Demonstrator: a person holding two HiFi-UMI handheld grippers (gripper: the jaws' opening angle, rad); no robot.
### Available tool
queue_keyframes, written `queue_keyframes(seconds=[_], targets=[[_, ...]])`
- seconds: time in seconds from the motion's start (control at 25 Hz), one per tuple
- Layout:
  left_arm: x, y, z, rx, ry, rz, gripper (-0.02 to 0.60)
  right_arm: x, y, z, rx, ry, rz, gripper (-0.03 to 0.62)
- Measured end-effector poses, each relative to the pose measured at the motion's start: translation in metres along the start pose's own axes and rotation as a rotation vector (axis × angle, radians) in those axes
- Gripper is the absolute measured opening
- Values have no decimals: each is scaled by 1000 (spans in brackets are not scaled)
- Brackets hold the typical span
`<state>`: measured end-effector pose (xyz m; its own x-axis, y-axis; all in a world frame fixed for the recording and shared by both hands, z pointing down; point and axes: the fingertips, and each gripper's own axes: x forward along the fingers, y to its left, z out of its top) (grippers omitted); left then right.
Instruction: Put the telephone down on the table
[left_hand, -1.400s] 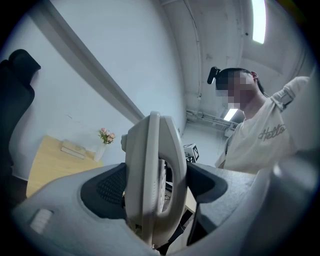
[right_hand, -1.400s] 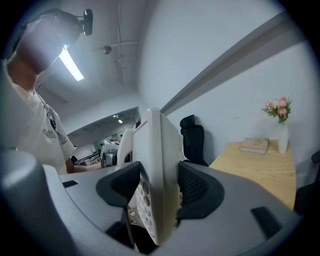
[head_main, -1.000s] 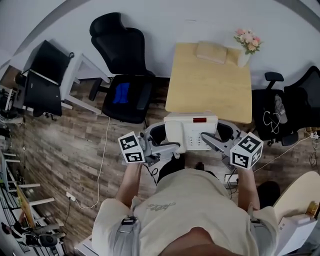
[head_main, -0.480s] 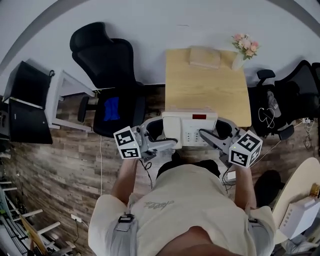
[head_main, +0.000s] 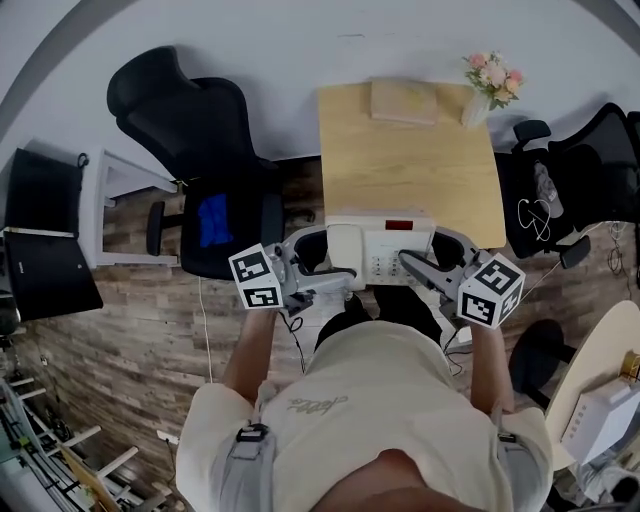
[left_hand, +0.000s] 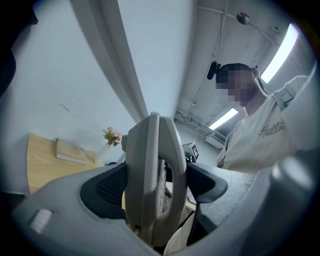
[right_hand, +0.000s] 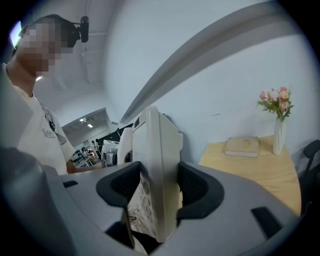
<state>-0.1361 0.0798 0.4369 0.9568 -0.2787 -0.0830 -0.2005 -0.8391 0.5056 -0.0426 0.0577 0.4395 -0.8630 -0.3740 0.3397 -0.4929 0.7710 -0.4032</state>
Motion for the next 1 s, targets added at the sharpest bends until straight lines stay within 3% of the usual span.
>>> queue_keyframes(seconds=[0.48,0.76,1.0], targets=[[55,107,40,-42,9,125,383,40,-121,50,23,34,124,221],[102,160,51,-82,15,140,383,40,-191,65,55,45,133,221],[131,196,53,-115,-38,126,383,40,-236,73,68,84,122,221]])
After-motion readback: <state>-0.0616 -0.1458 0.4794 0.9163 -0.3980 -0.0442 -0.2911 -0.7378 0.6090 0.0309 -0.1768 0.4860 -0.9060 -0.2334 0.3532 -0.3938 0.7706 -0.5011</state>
